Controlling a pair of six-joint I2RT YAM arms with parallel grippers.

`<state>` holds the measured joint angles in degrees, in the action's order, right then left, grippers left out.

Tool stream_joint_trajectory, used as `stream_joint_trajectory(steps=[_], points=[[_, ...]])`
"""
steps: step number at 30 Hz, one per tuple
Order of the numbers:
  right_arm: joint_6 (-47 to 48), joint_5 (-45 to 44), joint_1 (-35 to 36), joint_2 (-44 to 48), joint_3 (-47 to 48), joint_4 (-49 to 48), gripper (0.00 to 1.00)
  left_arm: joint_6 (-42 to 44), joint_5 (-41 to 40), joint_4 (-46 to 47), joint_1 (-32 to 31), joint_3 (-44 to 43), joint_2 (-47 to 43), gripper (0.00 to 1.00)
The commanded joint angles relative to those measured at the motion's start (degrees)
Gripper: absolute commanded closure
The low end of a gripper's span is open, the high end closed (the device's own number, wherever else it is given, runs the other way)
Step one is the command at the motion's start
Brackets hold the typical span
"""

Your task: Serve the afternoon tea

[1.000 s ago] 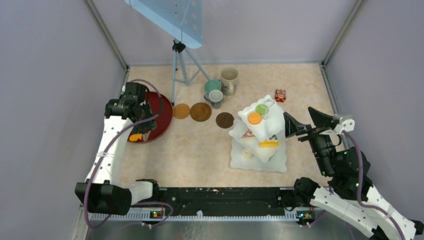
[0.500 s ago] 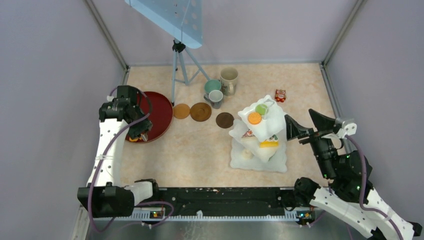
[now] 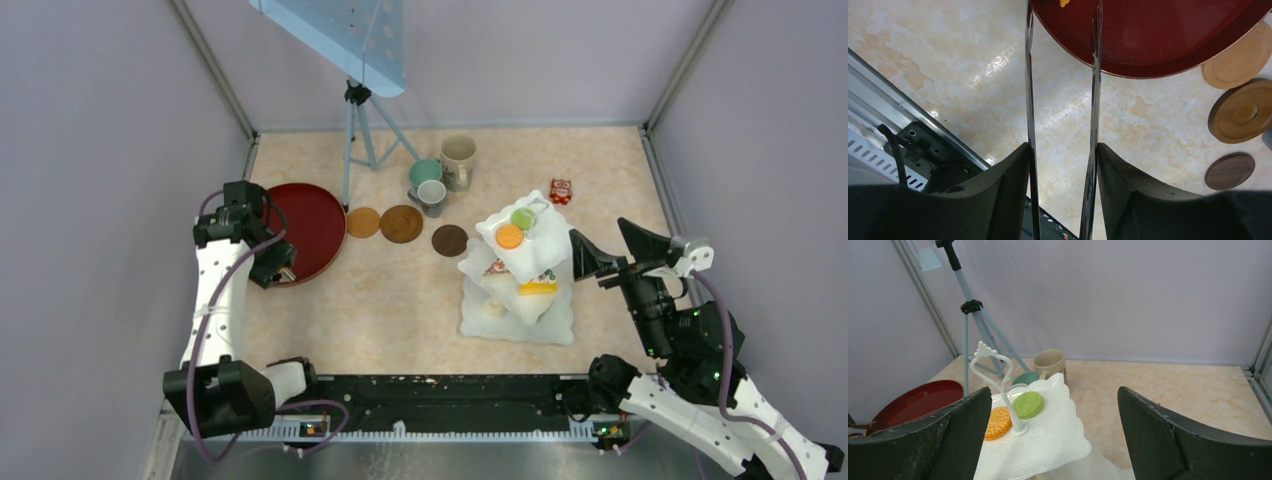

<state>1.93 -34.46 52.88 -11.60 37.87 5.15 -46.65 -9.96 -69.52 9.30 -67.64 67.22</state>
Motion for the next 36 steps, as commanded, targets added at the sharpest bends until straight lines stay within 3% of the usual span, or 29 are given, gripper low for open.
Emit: stream_joint_trajectory(steps=[1,13,21,27,36], points=[[0.7,-0.39,1.08,0.83,-0.66,-1.81,0.06,-2.08,-0.32,2.97,1.25,1.81,-1.16,0.44],[1.1,-1.22,1.02,0.96,-0.84,-1.82,0.06,1.76,2.09,10.94,3.48,5.04,2.52,0.44],[1.14,-1.31,1.0,0.89,-1.13,-2.24,0.06,1.66,2.36,4.77,3.49,-1.26,1.43,0.46],[1.14,-1.14,0.99,1.17,-1.22,-2.33,0.06,1.28,2.54,5.34,3.45,-2.95,-2.37,0.47],[1.41,-1.78,1.02,1.91,-1.22,-2.05,0.06,-0.24,3.29,6.83,3.46,-2.17,0.78,0.46]])
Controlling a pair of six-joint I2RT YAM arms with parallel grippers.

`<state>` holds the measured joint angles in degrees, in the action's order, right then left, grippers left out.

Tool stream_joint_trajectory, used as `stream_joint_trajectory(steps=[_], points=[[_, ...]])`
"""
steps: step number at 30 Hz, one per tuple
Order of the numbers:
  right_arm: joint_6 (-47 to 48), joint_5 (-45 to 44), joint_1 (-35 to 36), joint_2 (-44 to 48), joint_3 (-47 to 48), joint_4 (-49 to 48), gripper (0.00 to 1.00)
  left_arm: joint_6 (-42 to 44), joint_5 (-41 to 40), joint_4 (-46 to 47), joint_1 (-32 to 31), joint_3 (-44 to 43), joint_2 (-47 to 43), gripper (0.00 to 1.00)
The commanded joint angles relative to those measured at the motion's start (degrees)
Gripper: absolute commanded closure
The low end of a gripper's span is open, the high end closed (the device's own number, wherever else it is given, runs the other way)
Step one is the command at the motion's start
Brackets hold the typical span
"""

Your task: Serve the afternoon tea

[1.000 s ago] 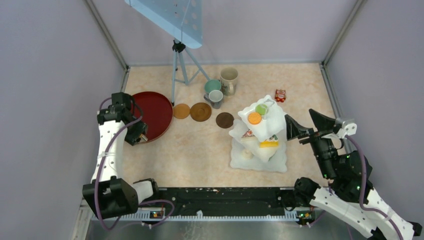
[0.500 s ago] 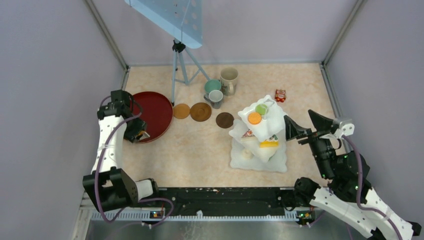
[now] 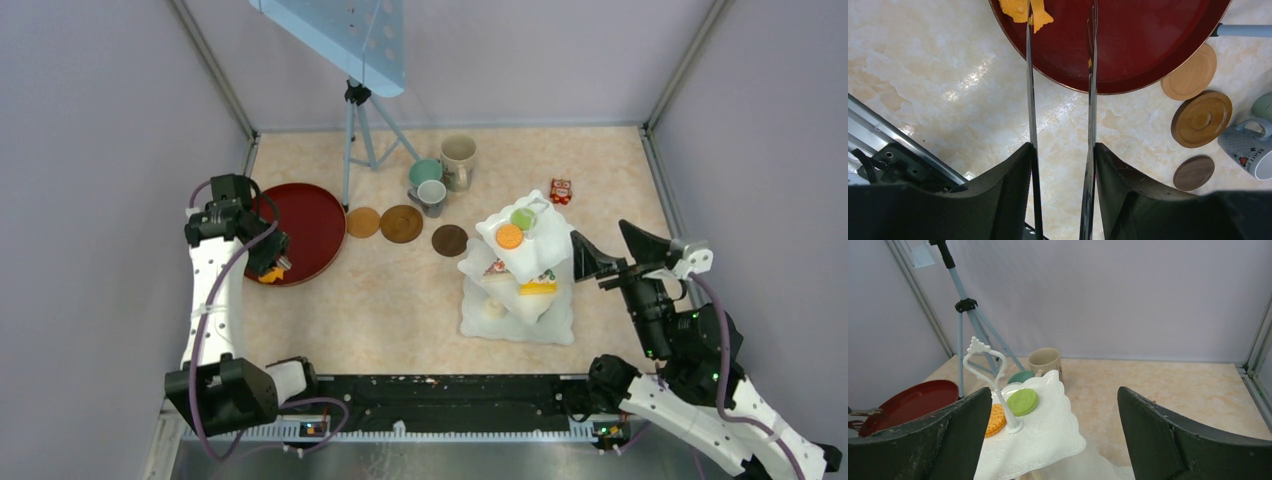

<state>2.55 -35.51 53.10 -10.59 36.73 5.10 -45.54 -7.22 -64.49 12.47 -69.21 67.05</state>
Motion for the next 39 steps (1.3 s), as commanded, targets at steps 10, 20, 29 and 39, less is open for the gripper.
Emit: stream_joint_trajectory(steps=[10,20,29,39], points=[[0.88,-0.62,0.82,1.0,-0.34,-2.29,0.06,-5.26,-0.56,1.95,0.36,4.51,1.46,0.45],[1.36,-0.88,0.91,0.92,-0.54,-2.55,0.06,-6.85,-3.12,2.98,0.36,4.41,3.89,0.42],[1.85,-1.49,0.87,0.44,-0.42,-2.55,0.06,-6.08,-1.04,6.94,0.36,4.96,7.08,0.43],[1.85,-1.36,0.92,-0.29,-0.43,-2.9,0.06,-0.96,4.72,10.07,0.36,3.95,10.33,0.49]])
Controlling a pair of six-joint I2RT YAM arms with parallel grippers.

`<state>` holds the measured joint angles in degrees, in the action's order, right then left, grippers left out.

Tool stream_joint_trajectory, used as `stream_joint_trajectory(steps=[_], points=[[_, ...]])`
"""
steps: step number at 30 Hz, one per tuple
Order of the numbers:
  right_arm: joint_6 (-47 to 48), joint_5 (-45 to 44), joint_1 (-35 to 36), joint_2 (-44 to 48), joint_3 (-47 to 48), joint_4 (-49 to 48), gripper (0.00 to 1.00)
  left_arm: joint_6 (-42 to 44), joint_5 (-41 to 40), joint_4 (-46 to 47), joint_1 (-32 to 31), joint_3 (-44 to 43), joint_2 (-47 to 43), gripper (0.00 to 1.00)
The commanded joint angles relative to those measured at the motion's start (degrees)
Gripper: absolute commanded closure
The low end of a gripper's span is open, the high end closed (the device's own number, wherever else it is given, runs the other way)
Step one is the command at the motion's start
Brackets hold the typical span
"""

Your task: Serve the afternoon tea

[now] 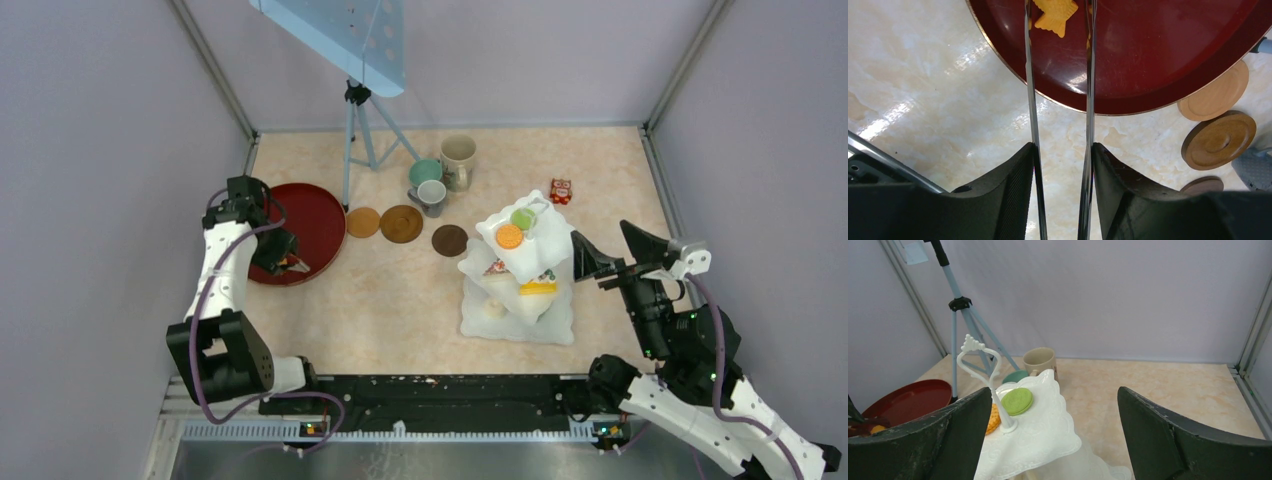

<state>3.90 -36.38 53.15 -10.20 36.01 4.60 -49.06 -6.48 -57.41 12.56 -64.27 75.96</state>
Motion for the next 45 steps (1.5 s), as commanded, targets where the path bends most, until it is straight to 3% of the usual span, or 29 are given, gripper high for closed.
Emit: stream_joint_trajectory(steps=[1,16,29,45], points=[[0.42,-0.55,0.84,-0.72,0.29,-2.4,0.06,2.71,4.39,2.76,0.28,-1.01,1.54,0.49],[0.41,-0.9,0.84,-1.23,0.29,-2.75,0.07,5.54,3.49,3.08,0.28,0.59,1.79,0.52],[1.28,-2.57,0.83,-1.71,0.19,-3.52,0.07,14.88,4.18,4.27,0.28,-2.53,-2.37,0.74],[3.22,-6.77,0.84,-6.55,6.27,-2.62,0.03,32.54,31.78,12.76,-0.25,-9.49,-9.79,0.78]])
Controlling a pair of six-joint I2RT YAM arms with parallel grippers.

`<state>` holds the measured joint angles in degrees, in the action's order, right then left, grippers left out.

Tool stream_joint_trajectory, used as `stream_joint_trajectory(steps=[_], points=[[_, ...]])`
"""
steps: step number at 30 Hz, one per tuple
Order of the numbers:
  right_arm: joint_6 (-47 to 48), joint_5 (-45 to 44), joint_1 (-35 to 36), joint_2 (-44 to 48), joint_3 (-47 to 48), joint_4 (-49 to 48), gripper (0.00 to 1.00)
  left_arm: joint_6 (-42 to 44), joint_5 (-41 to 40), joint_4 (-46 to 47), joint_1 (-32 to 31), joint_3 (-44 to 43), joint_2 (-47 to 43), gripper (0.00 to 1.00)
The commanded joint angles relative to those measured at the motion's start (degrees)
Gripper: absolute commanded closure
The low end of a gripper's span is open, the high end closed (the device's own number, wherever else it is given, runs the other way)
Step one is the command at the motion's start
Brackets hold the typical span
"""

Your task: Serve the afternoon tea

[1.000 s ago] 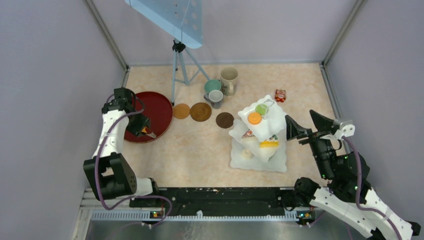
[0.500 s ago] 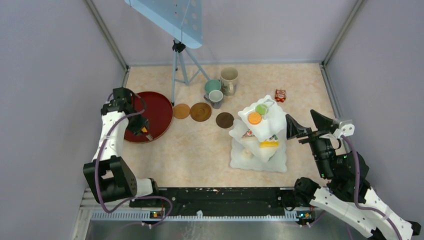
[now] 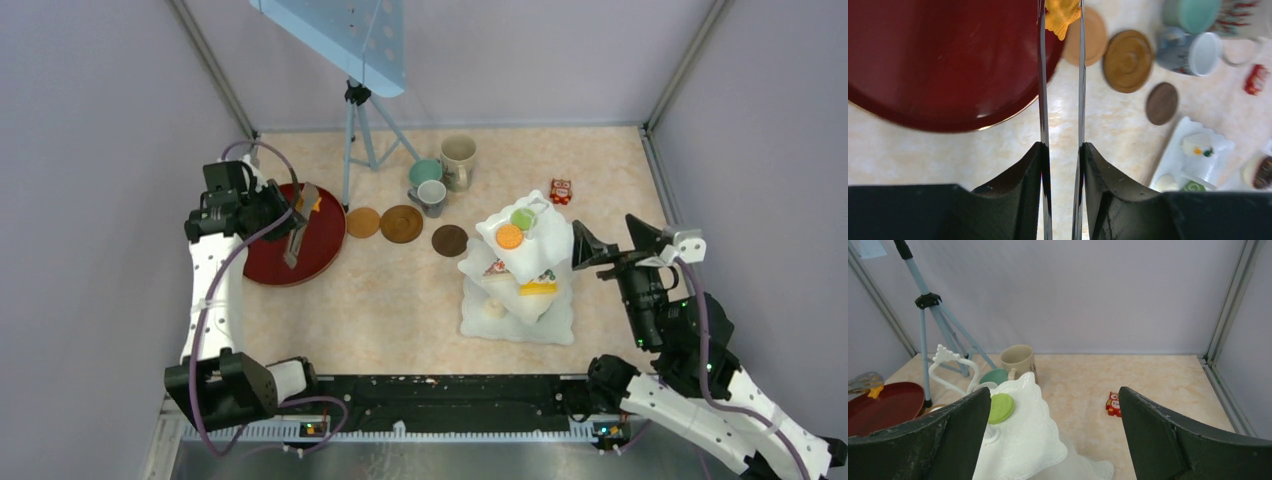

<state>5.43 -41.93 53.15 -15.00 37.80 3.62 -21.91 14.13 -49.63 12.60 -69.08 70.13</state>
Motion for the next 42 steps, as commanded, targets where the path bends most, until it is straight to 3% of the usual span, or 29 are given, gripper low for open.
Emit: stream_joint_trajectory(steps=[1,6,12,19,27,37,42], points=[[2.03,-1.17,0.83,-2.34,5.14,-1.49,0.03,5.74,13.36,5.16,-0.6,-5.17,-4.45,0.78],[3.48,-1.76,0.82,-4.84,8.31,-1.43,0.01,5.99,25.24,9.66,-5.14,-5.5,-7.04,0.77],[5.2,-3.16,0.9,-6.87,11.31,-2.18,0.01,10.24,26.56,10.38,-19.24,-9.08,-7.37,0.77],[5.82,-5.52,0.89,-8.72,13.79,-3.03,0.02,14.24,37.41,13.02,-23.28,-10.58,-8.9,0.76],[7.93,-8.17,0.87,-9.92,14.14,-7.14,0.02,15.29,44.39,14.63,-30.93,-13.07,-8.57,0.76],[8.79,-8.92,0.87,-11.26,15.2,-8.27,0.02,15.79,47.61,15.57,-40.73,-15.03,-7.18,0.76],[8.54,-9.37,0.87,-10.87,15.37,-7.88,0.02,14.2,42.2,19.44,-48.22,-14.31,-5.86,0.77]])
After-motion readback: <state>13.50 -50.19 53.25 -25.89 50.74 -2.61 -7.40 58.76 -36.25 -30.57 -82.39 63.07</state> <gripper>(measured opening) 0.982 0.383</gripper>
